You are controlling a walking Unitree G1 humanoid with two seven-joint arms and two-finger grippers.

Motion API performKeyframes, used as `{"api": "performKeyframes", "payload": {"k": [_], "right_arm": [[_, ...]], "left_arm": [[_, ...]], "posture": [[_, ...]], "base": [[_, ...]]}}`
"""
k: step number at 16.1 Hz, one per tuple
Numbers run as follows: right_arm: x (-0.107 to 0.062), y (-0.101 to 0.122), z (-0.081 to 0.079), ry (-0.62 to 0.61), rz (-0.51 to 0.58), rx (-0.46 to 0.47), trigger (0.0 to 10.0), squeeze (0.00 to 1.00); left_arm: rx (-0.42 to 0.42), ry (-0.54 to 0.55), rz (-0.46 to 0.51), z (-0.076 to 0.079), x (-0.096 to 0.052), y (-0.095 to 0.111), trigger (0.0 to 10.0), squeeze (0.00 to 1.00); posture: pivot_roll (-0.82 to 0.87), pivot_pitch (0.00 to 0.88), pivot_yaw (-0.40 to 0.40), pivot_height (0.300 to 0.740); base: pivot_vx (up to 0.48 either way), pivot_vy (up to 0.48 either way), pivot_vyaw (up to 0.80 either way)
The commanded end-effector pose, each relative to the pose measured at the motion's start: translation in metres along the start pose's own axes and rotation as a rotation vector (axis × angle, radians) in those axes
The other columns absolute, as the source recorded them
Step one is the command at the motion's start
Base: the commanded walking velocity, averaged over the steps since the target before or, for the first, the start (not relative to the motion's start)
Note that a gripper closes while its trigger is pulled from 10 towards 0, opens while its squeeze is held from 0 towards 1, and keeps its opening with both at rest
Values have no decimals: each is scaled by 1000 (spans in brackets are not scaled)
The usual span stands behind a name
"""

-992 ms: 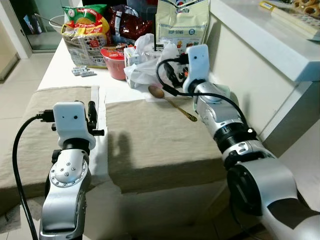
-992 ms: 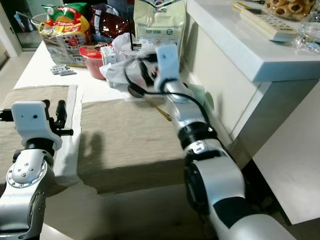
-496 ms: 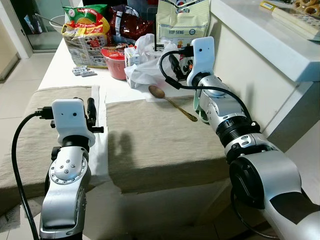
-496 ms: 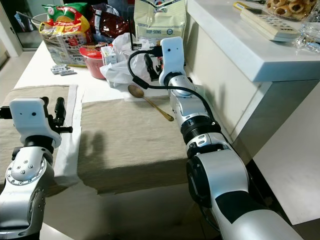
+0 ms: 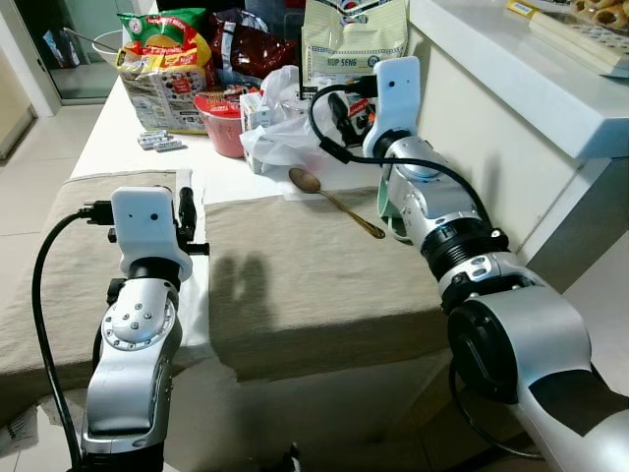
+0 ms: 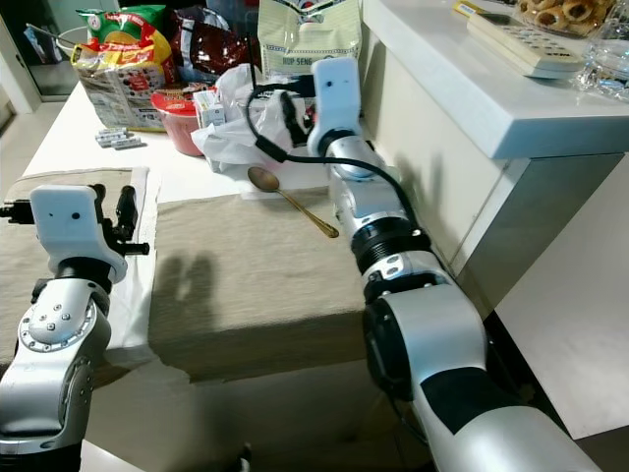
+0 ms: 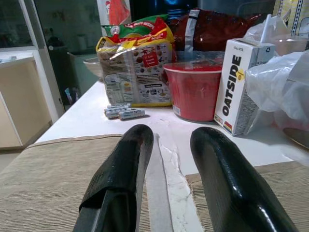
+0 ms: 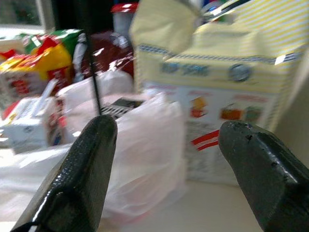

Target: Setting the table

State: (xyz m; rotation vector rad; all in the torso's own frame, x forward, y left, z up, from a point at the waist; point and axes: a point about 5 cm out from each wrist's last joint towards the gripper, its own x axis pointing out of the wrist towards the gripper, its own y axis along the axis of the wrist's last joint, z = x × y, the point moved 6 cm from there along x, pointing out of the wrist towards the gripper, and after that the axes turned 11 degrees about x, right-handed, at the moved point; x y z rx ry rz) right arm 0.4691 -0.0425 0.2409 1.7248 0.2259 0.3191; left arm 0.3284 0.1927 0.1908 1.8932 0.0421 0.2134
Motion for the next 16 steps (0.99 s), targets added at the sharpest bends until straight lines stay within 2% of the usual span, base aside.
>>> {"api": "performKeyframes", "payload": {"k": [1, 4, 9, 11, 13, 15, 16], "right_arm": [[0, -11, -7, 33, -62, -14, 10000, 0], [-2, -41, -19, 72, -211, -77, 10000, 0], [-2, -51, -31, 91, -272, -107, 10000, 0], [-4, -60, -31, 88, -316, -101, 10000, 0], [-12, -81, -30, 85, -414, -103, 10000, 0], [-14, -86, -26, 72, -441, -92, 10000, 0], [-15, -87, -19, 43, -466, -67, 10000, 0]], "left_arm": [[7, -4, 15, -1, 1, 4, 10000, 0], [7, -4, 7, 0, -1, 2, 10000, 0], [2, -8, 2, 3, -1, 0, 10000, 0], [-2, -12, 1, 5, 0, 0, 10000, 0], [-4, -16, 0, 6, 0, 0, 10000, 0], [-3, -19, -2, 7, -1, -1, 10000, 0], [-1, -27, -7, 8, -2, -3, 10000, 0]], "posture": [[44, 22, 1, 740], [44, 25, -9, 740], [21, 30, -19, 740], [17, 34, -20, 740], [14, 36, -19, 740], [10, 37, -19, 740], [-7, 37, -16, 740]], "base": [[0, 0, 0], [0, 0, 0], [0, 0, 0], [0, 0, 0], [0, 0, 0], [0, 0, 0], [0, 0, 0]]}}
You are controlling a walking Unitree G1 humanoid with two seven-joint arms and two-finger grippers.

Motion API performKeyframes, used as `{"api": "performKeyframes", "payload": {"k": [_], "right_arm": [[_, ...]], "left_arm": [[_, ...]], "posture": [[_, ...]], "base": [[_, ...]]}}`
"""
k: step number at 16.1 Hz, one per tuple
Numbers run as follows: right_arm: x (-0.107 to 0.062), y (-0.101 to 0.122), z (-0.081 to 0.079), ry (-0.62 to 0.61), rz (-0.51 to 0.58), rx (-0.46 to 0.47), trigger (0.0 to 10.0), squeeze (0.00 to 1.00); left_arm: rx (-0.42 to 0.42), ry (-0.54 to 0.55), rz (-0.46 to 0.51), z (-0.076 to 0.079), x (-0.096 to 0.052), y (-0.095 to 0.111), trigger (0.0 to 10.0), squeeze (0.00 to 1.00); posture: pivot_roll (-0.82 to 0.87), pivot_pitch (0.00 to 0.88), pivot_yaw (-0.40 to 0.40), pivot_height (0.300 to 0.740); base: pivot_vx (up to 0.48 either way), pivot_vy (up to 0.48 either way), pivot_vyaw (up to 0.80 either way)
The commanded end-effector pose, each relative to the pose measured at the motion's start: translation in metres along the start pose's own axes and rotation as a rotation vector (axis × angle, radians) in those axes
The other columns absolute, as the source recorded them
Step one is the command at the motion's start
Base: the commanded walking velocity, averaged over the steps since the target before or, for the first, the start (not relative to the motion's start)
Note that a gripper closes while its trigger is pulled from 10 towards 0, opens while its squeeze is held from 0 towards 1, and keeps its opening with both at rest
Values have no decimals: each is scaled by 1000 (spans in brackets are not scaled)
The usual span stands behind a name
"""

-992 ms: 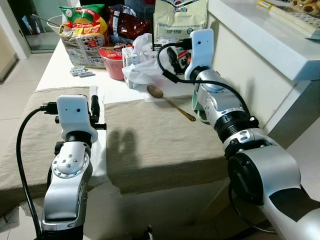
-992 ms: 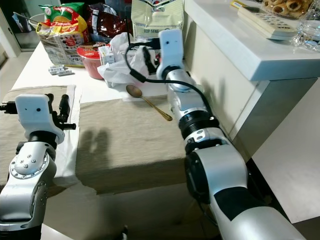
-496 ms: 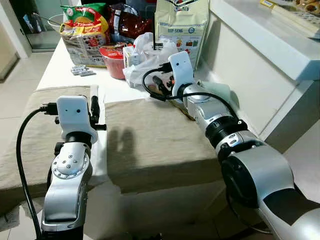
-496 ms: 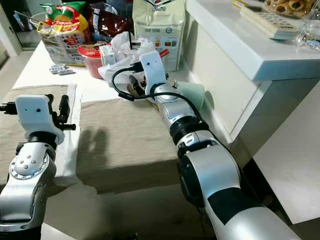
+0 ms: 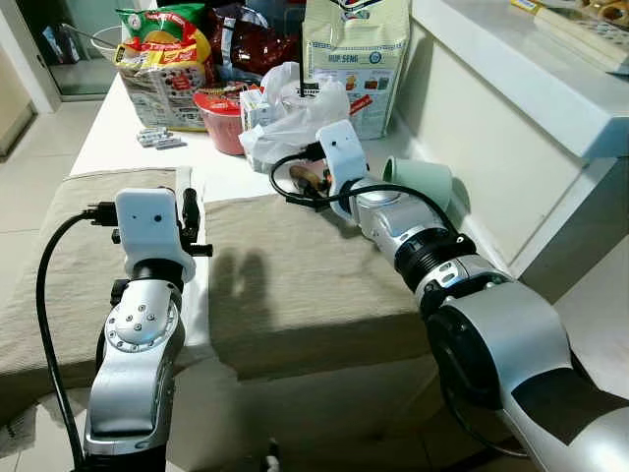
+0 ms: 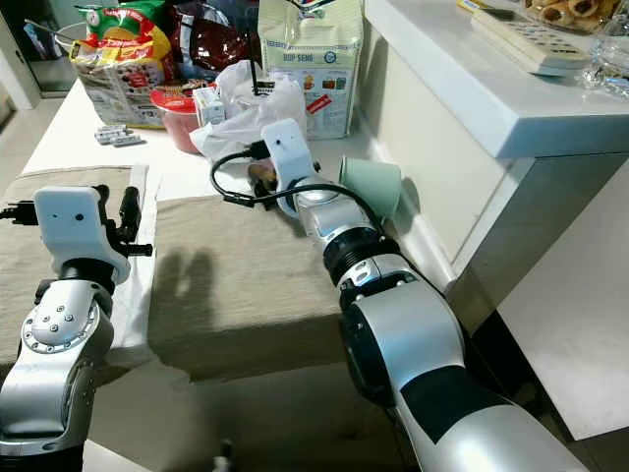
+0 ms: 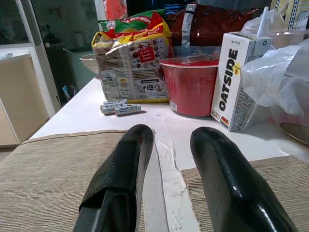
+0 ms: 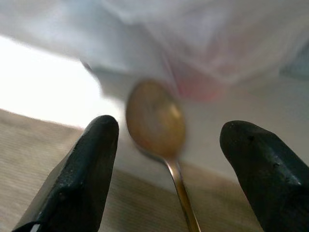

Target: Setting the table

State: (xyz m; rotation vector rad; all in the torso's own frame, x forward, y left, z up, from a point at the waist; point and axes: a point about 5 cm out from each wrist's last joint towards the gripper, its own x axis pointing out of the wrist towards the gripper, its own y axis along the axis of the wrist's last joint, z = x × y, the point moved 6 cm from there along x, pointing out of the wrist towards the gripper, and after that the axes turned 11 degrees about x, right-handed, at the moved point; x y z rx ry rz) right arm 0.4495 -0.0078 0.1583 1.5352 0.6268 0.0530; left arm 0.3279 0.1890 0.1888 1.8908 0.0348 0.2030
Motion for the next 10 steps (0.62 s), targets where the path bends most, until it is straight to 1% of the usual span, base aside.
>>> {"api": "performKeyframes", "payload": {"k": [1, 2, 5, 8, 10], "right_arm": [[-2, 5, 13, -44, 1, 6, 10000, 0], [-3, 9, 18, -61, 11, 3, 10000, 0], [-4, 8, 25, -85, 9, -12, 10000, 0], [-4, 4, 21, -58, -25, -24, 10000, 0], [-3, -11, 19, -45, -73, -63, 10000, 0]], "left_arm": [[4, -23, -8, 5, 0, -3, 10000, 0], [4, -28, -7, 6, 0, -3, 10000, 0], [2, -36, 0, 8, 2, -1, 10000, 0], [-2, -43, 1, 10, 4, -1, 10000, 0], [1, -43, 2, 10, 4, -1, 10000, 0]], "posture": [[-7, 37, -16, 740], [-7, 37, -16, 740], [-25, 26, -20, 740], [-28, 18, -22, 740], [-26, 14, -27, 740]], "base": [[0, 0, 0], [0, 0, 0], [0, 0, 0], [0, 0, 0], [0, 0, 0]]}}
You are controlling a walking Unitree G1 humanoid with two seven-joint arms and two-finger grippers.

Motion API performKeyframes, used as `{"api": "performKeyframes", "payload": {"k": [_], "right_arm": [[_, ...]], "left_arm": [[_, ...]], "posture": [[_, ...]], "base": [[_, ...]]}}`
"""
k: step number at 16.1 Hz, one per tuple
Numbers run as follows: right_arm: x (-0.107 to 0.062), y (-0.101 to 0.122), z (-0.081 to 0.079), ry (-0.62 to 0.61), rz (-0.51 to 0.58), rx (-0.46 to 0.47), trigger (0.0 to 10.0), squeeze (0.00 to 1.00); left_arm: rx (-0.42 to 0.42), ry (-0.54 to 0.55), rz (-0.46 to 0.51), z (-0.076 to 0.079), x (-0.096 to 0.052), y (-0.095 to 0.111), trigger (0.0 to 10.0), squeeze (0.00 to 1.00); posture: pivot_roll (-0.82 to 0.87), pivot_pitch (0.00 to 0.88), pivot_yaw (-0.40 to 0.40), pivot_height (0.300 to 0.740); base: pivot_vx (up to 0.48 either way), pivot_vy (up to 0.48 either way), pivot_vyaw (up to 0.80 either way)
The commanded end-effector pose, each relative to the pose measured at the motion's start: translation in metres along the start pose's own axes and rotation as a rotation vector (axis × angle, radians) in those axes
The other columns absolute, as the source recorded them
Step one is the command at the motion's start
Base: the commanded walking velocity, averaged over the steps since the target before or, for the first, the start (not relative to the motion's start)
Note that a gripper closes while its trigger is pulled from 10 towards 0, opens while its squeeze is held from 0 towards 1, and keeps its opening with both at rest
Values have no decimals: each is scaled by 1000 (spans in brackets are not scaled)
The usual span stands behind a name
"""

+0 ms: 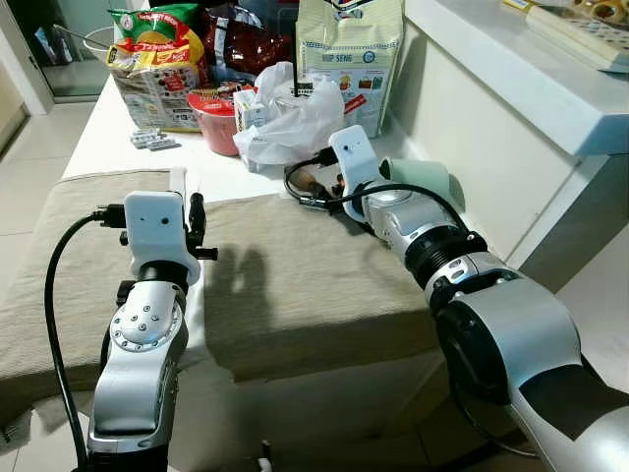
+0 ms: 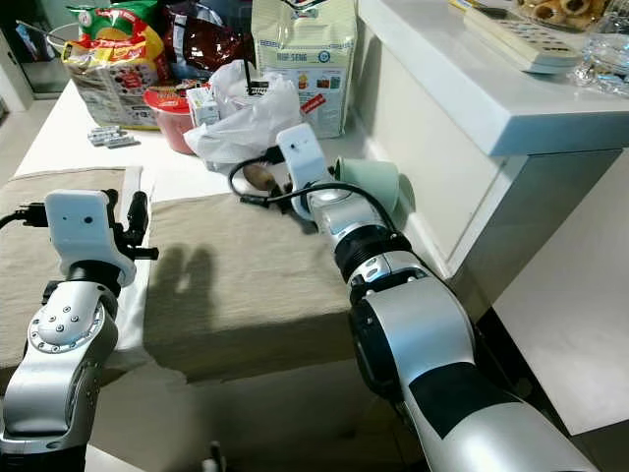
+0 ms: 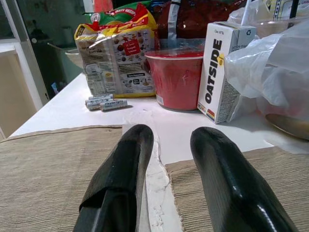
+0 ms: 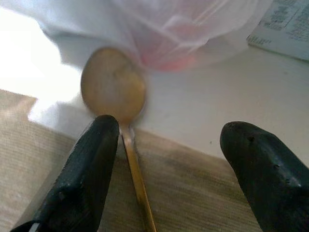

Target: Setting the table

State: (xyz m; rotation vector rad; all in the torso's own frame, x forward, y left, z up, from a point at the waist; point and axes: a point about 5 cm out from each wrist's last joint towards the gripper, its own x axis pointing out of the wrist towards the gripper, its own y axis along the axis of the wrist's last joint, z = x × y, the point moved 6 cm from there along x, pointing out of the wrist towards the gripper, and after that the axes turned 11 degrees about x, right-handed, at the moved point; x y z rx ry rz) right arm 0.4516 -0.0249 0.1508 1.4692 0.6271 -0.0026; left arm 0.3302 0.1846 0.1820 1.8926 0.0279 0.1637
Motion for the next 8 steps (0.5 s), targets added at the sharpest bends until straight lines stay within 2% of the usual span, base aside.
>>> {"api": "performKeyframes", "payload": {"k": [1, 4, 8], "right_arm": [[0, -7, 2, 0, -35, -6, 10000, 0], [0, -23, 0, 17, -102, 19, 10000, 0], [-2, -54, 0, 35, -216, -6, 10000, 0]], "left_arm": [[2, -12, 17, 3, 2, 5, 10000, 0], [4, -12, 15, 3, 1, 4, 10000, 0], [5, -15, 13, 4, 0, 3, 10000, 0]], "posture": [[-26, 14, -30, 740], [-31, 16, -35, 740], [-51, 24, -42, 740]], "base": [[0, 0, 0], [0, 0, 0], [0, 0, 0]]}}
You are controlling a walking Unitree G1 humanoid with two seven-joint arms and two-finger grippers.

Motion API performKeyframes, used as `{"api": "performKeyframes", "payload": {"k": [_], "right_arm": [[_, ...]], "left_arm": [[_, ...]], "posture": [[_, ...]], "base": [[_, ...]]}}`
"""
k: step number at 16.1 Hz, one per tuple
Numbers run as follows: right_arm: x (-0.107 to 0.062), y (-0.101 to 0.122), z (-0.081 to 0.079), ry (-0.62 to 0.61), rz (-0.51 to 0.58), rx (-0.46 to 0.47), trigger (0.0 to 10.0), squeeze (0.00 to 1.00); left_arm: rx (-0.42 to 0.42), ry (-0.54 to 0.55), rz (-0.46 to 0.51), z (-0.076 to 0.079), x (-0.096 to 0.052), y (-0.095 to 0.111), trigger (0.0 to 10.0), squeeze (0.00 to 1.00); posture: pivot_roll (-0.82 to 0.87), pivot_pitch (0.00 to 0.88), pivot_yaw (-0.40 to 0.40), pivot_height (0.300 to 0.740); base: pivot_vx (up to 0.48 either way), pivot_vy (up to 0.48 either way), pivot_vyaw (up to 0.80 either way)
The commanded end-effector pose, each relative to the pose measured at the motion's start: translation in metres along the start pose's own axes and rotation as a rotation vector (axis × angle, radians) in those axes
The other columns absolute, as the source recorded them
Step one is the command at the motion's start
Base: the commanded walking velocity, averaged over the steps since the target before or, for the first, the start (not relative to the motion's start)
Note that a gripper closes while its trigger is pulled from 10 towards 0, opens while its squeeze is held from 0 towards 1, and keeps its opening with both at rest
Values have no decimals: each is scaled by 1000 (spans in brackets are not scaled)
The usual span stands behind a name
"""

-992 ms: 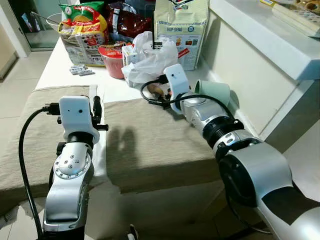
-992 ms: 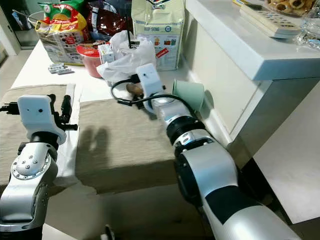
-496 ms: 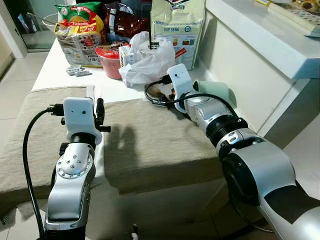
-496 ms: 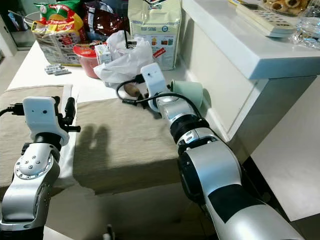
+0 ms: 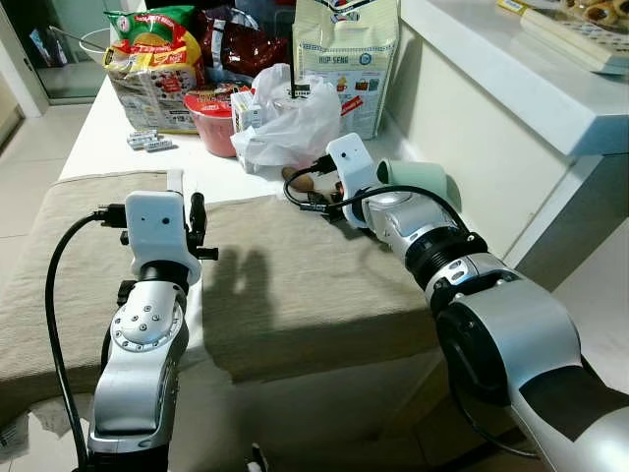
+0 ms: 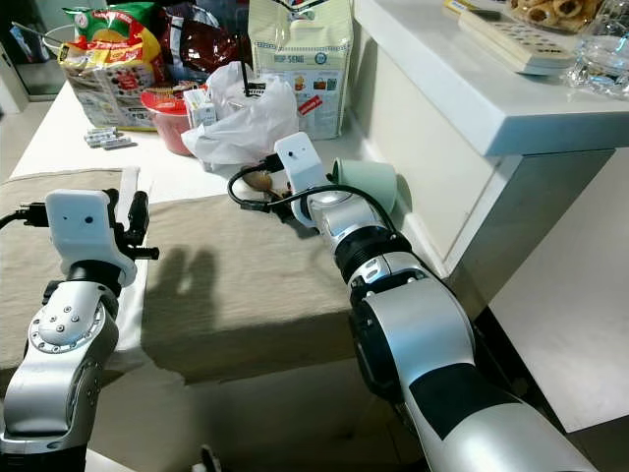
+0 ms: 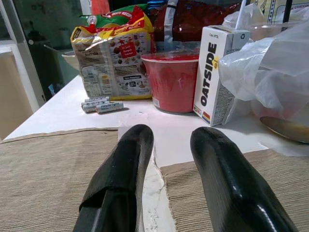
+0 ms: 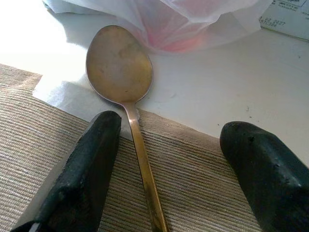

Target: Setting the table

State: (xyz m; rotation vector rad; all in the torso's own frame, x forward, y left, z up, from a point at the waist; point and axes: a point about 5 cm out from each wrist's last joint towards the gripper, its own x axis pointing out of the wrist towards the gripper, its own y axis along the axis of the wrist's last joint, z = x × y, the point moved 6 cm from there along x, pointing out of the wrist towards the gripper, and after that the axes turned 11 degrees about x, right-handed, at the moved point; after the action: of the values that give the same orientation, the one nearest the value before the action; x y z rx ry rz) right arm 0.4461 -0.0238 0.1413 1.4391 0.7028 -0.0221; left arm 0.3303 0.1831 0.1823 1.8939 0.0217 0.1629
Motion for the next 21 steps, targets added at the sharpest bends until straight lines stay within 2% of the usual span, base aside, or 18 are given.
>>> {"api": "performKeyframes", "payload": {"k": [1, 4, 8, 9, 10, 11, 12, 13, 21], "right_arm": [[1, -47, 2, 2, -163, 10, 10000, 0], [0, -63, -1, 25, -239, 59, 10000, 0], [-3, -72, -5, 51, -299, 105, 10000, 0], [-3, -77, -7, 58, -318, 103, 9059, 0], [-3, -79, -7, 59, -324, 105, 5373, 0], [-4, -80, -9, 63, -331, 108, 4824, 0], [-4, -82, -10, 67, -339, 113, 7686, 0], [-4, -87, -10, 69, -355, 119, 10000, 0], [-10, -115, -16, 87, -467, 134, 10000, 0]], "left_arm": [[4, -12, 8, 3, 1, 2, 10000, 0], [-1, -18, 7, 6, 1, 2, 10000, 0], [-2, -20, 7, 7, 1, 2, 10000, 0], [-1, -21, 8, 8, 2, 2, 10000, 0], [-1, -21, 8, 8, 2, 2, 10000, 0], [-1, -21, 9, 8, 2, 2, 10000, 0], [-2, -21, 10, 9, 2, 2, 10000, 0], [-3, -22, 10, 9, 2, 2, 10000, 0], [-6, -25, 11, 11, 2, 3, 10000, 0]], "posture": [[-51, 24, -42, 740], [-61, 26, -45, 740], [-64, 24, -47, 740], [-72, 22, -48, 740], [-72, 22, -48, 740], [-74, 21, -48, 740], [-77, 21, -50, 740], [-77, 21, -50, 740], [-81, 20, -56, 740]], "base": [[0, 0, 0], [0, 0, 0], [0, 0, 0], [0, 0, 0], [0, 0, 0], [0, 0, 0], [0, 0, 0], [0, 0, 0], [0, 0, 0]]}}
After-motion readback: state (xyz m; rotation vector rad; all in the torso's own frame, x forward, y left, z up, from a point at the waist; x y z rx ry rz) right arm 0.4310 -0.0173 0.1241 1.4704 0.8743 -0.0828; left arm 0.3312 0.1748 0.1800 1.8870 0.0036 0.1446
